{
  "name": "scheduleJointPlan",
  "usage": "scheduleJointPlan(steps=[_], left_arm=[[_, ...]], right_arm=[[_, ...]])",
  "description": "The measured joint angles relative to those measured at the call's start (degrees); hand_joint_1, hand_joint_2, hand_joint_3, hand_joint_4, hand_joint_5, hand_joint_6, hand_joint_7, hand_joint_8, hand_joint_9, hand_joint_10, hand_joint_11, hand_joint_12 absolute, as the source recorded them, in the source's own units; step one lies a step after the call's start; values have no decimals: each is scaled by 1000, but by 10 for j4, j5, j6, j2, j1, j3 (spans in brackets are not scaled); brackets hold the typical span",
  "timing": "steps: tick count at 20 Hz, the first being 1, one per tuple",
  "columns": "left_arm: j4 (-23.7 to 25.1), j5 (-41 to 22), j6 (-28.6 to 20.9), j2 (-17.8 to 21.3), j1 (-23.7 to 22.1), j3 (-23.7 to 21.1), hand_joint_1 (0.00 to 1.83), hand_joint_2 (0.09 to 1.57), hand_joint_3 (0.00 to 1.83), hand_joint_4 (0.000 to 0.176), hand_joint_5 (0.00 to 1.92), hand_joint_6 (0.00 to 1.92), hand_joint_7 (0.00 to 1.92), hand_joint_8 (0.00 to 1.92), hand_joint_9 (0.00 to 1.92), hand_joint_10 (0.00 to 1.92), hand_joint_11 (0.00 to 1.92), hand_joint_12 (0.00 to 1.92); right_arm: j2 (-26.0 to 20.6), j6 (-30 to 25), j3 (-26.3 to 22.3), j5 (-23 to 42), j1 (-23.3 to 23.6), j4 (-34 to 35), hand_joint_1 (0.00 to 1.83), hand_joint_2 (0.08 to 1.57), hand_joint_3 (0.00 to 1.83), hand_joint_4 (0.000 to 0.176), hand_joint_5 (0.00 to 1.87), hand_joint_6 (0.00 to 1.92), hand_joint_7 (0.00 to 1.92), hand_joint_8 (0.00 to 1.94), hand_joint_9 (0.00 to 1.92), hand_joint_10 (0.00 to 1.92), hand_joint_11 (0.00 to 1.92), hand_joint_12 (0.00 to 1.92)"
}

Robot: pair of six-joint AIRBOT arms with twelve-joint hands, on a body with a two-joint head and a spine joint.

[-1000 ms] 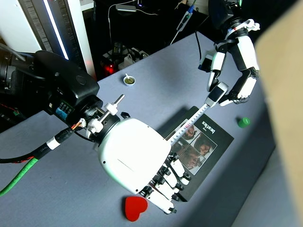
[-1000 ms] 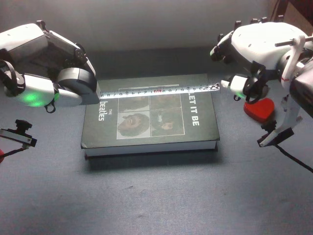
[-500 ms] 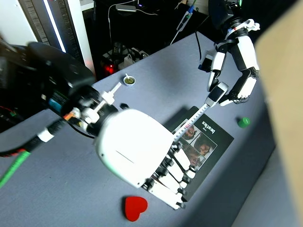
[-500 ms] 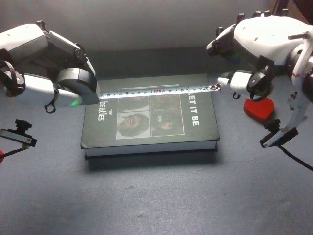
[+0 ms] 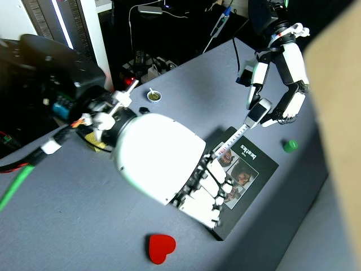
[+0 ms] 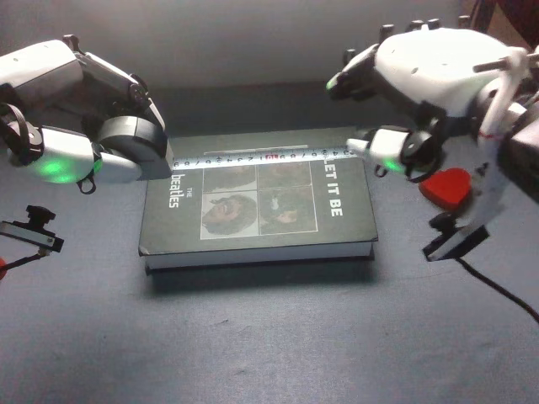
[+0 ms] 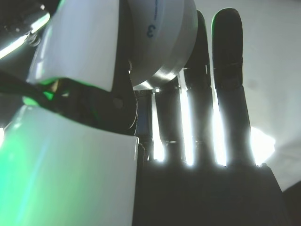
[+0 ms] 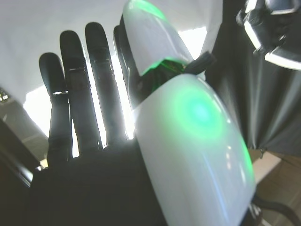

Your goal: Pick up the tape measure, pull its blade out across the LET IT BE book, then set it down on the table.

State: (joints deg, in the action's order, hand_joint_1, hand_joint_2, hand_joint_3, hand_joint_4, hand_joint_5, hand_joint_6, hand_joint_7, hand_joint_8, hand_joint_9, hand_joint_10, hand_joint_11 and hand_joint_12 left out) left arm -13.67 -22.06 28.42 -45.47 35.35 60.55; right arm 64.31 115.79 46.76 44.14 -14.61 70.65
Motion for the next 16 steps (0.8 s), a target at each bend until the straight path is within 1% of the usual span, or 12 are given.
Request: scheduleJointPlan(steps=[5,8,13,16], left_arm=[[0,0,0,0,0,0,1382,1074,0,0,972,962,1213,512,941,1127,725,1039],[0,2,0,0,0,0,1382,1073,0,0,971,960,1215,511,944,1123,731,1038],[0,2,0,0,0,0,1383,1071,0,0,978,950,1218,494,956,1115,753,1020],[0,2,0,0,0,0,1383,1070,0,0,978,951,1219,486,959,1113,724,1004]], right_arm=[[32,17,7,12,-6,2,1050,1180,0,0,687,1,744,3,648,157,223,1235],[56,30,26,29,-6,3,1049,1180,0,0,701,6,755,8,663,158,244,1238],[61,42,28,35,-11,20,1050,1180,0,0,718,12,767,10,677,156,245,1231],[61,44,28,35,-12,21,1050,1179,0,0,720,11,773,11,681,154,248,1229]])
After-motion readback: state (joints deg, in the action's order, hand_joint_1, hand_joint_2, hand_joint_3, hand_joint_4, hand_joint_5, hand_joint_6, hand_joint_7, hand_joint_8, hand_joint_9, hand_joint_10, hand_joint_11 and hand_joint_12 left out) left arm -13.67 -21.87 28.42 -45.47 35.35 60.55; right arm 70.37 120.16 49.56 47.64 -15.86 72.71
